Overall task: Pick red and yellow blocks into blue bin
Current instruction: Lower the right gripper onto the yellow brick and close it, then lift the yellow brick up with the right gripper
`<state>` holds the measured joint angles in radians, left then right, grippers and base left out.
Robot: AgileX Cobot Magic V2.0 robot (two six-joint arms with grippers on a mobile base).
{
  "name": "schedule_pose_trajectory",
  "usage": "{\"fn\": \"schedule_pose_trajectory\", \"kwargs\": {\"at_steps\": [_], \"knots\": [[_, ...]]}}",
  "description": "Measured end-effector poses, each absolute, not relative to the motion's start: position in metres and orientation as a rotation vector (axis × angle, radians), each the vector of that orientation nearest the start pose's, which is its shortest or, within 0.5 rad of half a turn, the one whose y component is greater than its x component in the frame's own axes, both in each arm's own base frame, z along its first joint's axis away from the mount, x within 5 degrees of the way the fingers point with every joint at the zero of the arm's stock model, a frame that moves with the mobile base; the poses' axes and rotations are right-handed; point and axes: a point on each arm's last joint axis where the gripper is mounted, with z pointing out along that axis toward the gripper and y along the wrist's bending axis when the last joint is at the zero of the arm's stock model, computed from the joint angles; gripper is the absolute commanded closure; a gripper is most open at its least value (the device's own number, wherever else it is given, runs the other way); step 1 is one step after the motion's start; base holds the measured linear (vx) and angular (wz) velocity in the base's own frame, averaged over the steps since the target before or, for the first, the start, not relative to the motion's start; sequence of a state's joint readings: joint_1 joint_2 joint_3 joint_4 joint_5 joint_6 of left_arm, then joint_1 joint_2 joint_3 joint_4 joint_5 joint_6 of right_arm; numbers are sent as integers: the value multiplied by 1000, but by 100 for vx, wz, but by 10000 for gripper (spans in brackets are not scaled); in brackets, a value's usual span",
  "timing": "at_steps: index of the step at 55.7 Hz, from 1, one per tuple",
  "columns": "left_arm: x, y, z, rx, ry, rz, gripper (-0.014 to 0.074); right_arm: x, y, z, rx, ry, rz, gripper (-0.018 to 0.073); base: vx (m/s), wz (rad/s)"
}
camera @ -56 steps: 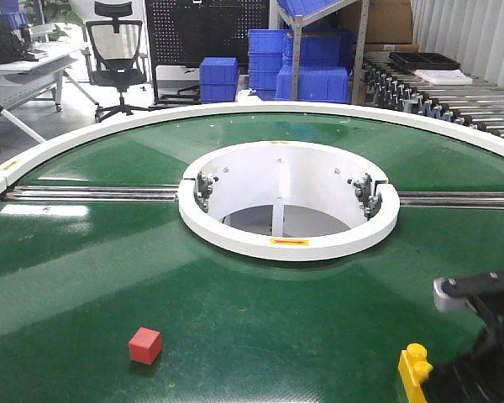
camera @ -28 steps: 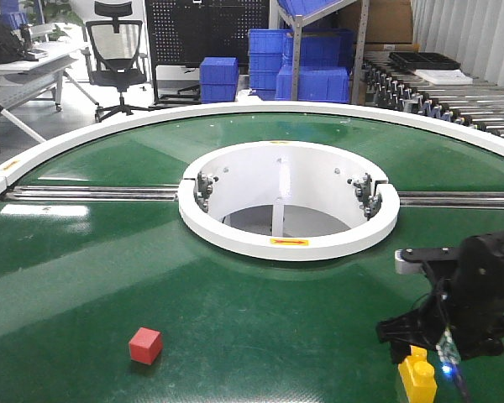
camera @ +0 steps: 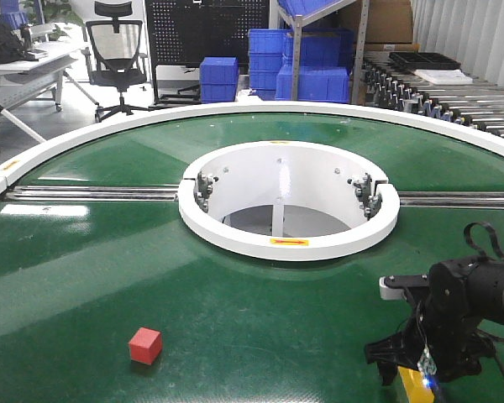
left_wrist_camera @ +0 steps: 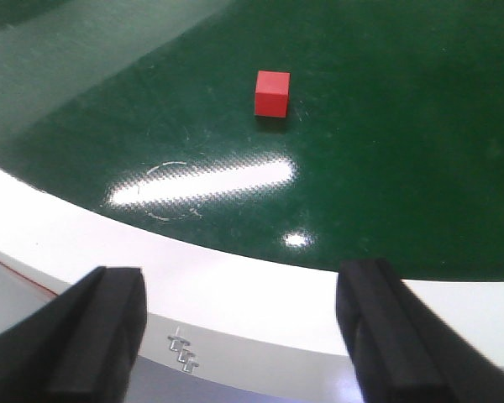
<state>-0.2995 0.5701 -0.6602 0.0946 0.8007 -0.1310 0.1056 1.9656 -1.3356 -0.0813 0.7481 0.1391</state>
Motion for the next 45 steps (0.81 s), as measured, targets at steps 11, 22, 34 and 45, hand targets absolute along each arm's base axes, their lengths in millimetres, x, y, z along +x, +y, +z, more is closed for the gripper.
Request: {"fn": "schedule_pose_trajectory", "kwargs": {"at_steps": [11,22,34,45], "knots": [[97,-24,321,219,2182,-131,7,394,36,167,-27,2874,-45,176,0,0],[97,-24,321,219,2182,-131,7,393,36,169,-26,2878,-47,286,0,0],[97,-24,321,219,2182,-131,7,384,37,216,-38,2769,-27,274,0,0],[98,-24,321,219,2176,-131,7,353,67,282,-241,2616,0,274,0,0]]}}
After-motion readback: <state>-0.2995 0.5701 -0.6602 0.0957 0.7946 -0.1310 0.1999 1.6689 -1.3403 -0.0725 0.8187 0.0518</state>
